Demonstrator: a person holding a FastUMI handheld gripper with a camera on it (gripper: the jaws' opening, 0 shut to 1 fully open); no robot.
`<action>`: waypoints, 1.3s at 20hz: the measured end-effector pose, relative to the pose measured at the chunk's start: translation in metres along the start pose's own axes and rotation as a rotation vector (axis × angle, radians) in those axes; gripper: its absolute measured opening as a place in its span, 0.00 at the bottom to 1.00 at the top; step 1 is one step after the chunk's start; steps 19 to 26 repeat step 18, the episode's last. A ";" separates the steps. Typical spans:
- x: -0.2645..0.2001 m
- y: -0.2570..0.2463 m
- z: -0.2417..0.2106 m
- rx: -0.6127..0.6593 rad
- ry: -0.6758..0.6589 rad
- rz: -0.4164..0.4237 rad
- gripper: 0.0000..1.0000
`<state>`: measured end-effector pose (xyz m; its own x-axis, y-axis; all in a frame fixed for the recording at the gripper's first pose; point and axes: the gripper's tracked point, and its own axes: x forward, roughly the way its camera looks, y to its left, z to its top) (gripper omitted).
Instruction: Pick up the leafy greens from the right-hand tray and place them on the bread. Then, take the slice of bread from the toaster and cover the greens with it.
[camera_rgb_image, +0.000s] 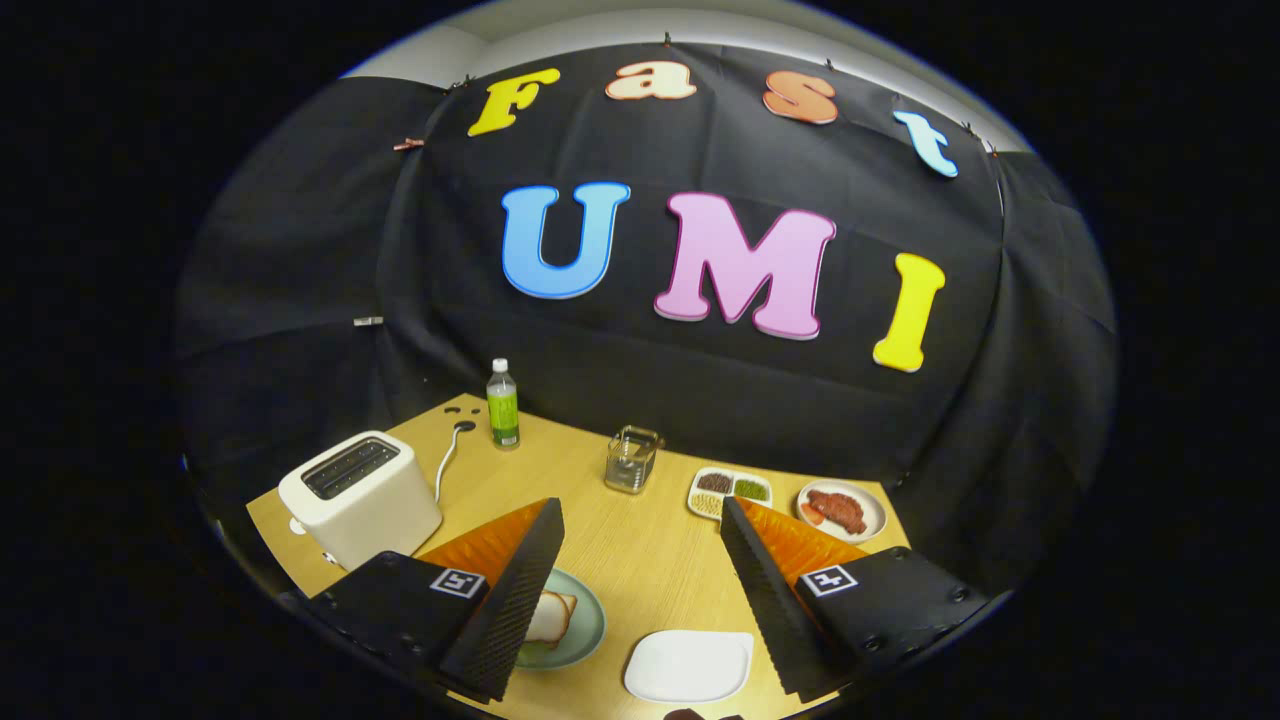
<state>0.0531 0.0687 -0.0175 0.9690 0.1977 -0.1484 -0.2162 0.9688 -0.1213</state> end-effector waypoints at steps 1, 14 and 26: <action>-0.009 -0.005 0.018 -0.012 -0.048 -0.010 0.98; -0.074 -0.056 0.036 0.106 -0.124 -0.128 0.98; -0.069 -0.063 0.033 0.133 -0.105 -0.145 0.98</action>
